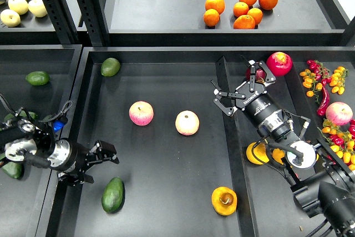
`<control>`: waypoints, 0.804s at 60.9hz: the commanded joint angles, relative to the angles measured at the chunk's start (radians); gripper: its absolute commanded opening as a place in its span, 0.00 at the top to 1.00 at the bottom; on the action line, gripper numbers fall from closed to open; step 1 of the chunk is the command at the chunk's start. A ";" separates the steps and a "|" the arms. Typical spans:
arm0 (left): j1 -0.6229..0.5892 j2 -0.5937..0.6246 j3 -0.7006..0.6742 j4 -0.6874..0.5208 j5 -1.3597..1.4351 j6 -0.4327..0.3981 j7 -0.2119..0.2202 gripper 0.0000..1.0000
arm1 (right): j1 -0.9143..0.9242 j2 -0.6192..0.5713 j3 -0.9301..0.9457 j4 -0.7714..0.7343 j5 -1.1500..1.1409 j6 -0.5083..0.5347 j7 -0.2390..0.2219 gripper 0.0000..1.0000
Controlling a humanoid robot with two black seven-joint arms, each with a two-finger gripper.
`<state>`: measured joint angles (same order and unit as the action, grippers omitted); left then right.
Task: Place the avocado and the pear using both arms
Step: 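Lower the left gripper onto the green avocado and close it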
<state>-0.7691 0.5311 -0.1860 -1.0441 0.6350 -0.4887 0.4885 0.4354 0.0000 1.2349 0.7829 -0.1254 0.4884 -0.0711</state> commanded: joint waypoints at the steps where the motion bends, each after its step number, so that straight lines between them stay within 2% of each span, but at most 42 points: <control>1: 0.017 -0.037 -0.001 0.027 0.040 0.000 0.000 0.02 | -0.001 0.000 0.000 0.001 0.000 0.000 0.001 0.01; 49: 0.047 -0.111 0.017 0.072 0.066 0.000 0.000 0.02 | -0.014 0.000 0.000 0.006 0.000 0.000 0.001 0.01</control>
<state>-0.7260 0.4320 -0.1763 -0.9786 0.7005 -0.4887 0.4887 0.4218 0.0000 1.2349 0.7884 -0.1251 0.4887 -0.0705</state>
